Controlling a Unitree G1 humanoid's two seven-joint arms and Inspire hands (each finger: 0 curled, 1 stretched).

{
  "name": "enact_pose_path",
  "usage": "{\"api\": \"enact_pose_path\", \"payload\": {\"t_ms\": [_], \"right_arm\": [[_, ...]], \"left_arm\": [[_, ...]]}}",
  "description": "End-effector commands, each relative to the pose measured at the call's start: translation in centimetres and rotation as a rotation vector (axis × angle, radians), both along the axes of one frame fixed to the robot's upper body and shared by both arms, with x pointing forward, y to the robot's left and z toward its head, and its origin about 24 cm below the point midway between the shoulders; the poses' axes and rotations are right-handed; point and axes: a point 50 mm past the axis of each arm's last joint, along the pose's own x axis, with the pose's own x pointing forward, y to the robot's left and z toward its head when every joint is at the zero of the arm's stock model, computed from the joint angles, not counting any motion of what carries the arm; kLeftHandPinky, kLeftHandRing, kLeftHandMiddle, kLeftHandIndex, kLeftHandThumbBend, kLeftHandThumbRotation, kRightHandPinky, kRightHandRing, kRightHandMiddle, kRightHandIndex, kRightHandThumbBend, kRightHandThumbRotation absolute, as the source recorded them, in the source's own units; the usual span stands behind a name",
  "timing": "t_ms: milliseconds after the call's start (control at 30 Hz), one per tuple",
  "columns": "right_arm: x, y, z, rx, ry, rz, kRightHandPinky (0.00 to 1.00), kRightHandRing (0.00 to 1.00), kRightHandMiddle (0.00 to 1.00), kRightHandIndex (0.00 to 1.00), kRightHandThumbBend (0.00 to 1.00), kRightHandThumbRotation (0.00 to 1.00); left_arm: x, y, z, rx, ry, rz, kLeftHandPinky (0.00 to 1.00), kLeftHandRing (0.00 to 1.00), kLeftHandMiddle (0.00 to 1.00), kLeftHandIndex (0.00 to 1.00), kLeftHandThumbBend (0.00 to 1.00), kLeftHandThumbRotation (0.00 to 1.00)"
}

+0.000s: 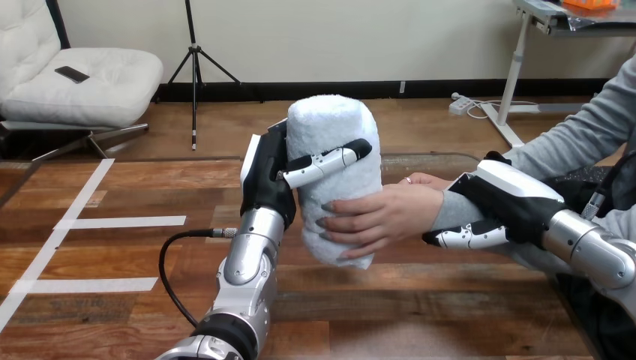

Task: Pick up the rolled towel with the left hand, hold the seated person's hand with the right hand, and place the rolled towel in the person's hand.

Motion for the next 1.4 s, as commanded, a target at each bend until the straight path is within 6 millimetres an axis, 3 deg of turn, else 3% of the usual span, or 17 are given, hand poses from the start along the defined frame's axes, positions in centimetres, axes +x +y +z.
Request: {"api": "enact_pose_path", "payload": {"t_ms": [0, 300, 367, 667, 967, 1367], "right_arm": [[1.9, 1.8, 3.5, 0.101, -0.154, 0.031, 0.18, 0.21, 0.28, 0.30, 0.48, 0.47], [1.8, 1.8, 3.4, 0.096, -0.156, 0.032, 0.18, 0.22, 0.28, 0.30, 0.48, 0.44], [1.8, 1.8, 3.4, 0.093, -0.157, 0.033, 0.18, 0.22, 0.28, 0.30, 0.48, 0.44], [1.9, 1.8, 3.4, 0.091, -0.151, 0.026, 0.19, 0.22, 0.28, 0.30, 0.49, 0.45], [1.8, 1.8, 3.3, 0.091, -0.148, 0.028, 0.21, 0.25, 0.31, 0.32, 0.50, 0.46], [1.9, 1.6, 3.3, 0.090, -0.129, 0.022, 0.33, 0.36, 0.41, 0.44, 0.58, 0.51]], "left_arm": [[0.6, -6.0, 3.8, -0.108, -0.079, -0.160, 0.41, 0.46, 0.48, 0.49, 0.88, 0.01], [0.7, -5.6, 3.6, 0.011, -0.087, -0.190, 0.53, 0.60, 0.63, 0.66, 0.97, 0.32], [0.8, -5.6, 3.6, 0.031, -0.085, -0.190, 0.60, 0.67, 0.69, 0.71, 0.98, 0.44], [0.8, -5.3, 3.5, 0.055, -0.080, -0.192, 0.83, 0.85, 0.85, 0.85, 1.00, 0.68], [0.8, -4.9, 3.4, 0.088, -0.094, -0.198, 0.97, 0.96, 0.94, 0.91, 1.00, 0.84], [0.9, -4.0, 3.3, 0.100, -0.105, -0.204, 1.00, 1.00, 0.99, 0.97, 1.00, 0.95]]}}
